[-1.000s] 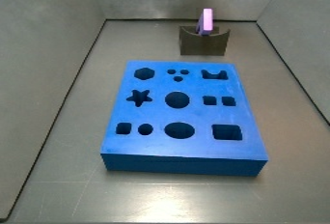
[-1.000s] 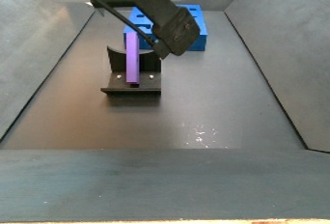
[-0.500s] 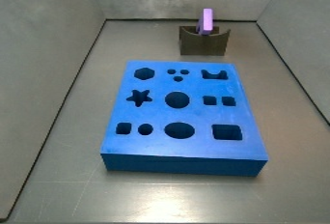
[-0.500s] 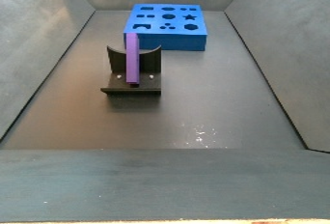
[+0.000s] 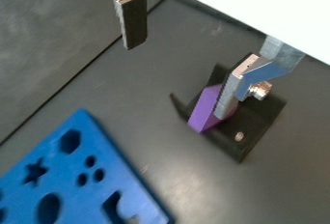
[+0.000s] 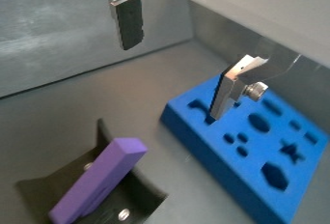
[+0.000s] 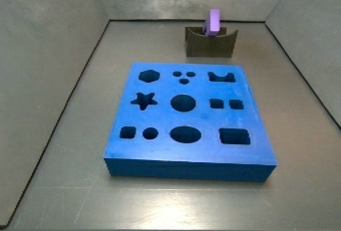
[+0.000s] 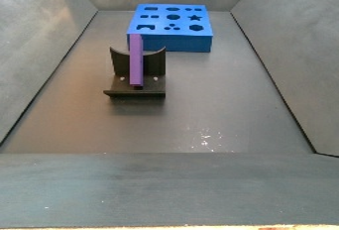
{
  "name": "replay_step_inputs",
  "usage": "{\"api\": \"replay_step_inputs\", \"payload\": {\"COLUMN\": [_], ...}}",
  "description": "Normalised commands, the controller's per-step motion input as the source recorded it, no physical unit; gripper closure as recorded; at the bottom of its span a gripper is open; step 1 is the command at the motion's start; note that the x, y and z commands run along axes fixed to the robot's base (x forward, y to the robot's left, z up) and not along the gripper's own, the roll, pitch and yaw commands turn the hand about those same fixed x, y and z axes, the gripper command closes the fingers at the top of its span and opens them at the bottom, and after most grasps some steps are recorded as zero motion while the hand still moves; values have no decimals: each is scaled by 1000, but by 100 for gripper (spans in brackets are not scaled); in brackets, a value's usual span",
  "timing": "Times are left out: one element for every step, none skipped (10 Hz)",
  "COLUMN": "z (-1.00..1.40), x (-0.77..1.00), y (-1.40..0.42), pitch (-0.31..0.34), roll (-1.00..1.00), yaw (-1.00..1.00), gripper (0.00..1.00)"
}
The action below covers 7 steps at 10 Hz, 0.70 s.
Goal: Pick up the double-square object. Move up. Place the double-square object on the fixture. Regrasp the double-square object. Rotate the double-square object. Move to above the board. Insert the double-square object.
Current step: Regrasp the double-square object.
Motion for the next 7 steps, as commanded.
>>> {"api": "replay_step_inputs", "payload": {"z": [11, 12, 5, 1, 3, 3, 7], "x": [-38, -36, -27, -22, -18, -19, -14], "y": [-27, -27, -26, -25, -23, -22, -22], "pitch": [24, 17, 12, 9, 4, 5, 10], "roll": [1000, 1000, 1000, 1000, 1000, 1000, 1000], "yaw": [11, 12, 14, 15, 17, 19, 21], "gripper": [0, 0, 0, 0, 0, 0, 0]}}
